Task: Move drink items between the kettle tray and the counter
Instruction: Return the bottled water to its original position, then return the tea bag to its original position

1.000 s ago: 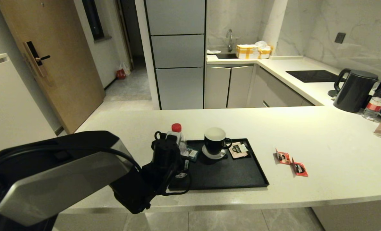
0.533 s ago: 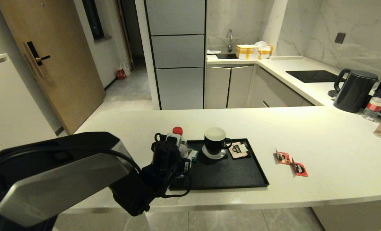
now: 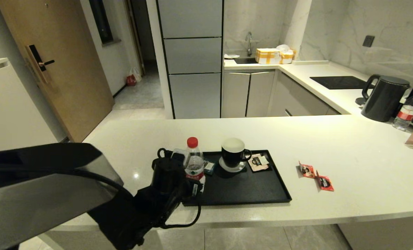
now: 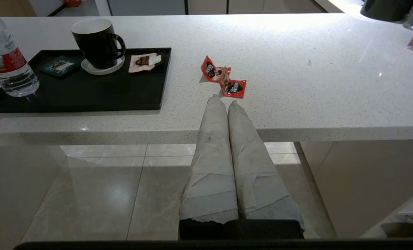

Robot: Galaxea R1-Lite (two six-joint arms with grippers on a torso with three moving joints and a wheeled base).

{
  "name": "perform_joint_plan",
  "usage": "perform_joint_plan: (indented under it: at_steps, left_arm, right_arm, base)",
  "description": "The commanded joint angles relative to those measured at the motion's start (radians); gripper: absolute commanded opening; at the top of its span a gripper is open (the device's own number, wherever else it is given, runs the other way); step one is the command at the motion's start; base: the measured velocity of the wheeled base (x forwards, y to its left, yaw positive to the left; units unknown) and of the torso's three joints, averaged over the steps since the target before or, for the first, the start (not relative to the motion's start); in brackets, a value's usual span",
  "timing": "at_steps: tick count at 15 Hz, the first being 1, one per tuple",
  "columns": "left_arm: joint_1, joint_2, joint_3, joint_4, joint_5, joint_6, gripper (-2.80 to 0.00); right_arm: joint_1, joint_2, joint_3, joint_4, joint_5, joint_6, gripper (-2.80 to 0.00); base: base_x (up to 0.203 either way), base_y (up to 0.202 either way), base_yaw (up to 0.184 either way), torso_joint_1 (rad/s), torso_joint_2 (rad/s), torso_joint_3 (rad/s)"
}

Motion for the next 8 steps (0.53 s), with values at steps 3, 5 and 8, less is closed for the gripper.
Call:
perform_joint_plan:
  at_steps: [3, 5, 8]
  left_arm:
    - [-0.020, -0.177, 0.133, -0.005, 0.000, -0.004, 0.00]
    - [-0.023, -0.283, 0.184, 0.004, 0.001, -0.003, 0.00]
    - [-0.021, -0.449, 0.249, 0.049, 0.006, -0.002, -2.80]
  right_arm:
    - [-0.001, 0.000, -0.001, 0.000, 0.000, -0.001, -2.80]
    - [0.000, 0.000, 0.001, 0.000, 0.002, -0.001, -2.80]
    - [-0.001, 0.002, -0.001, 0.000, 0.000, -0.001, -2.80]
  base:
    - [0.000, 0.000, 0.000, 0.000, 0.00, 0.000]
    - [0.000, 0.000, 0.000, 0.000, 0.00, 0.000]
    - [0.000, 0.000, 0.000, 0.000, 0.00, 0.000]
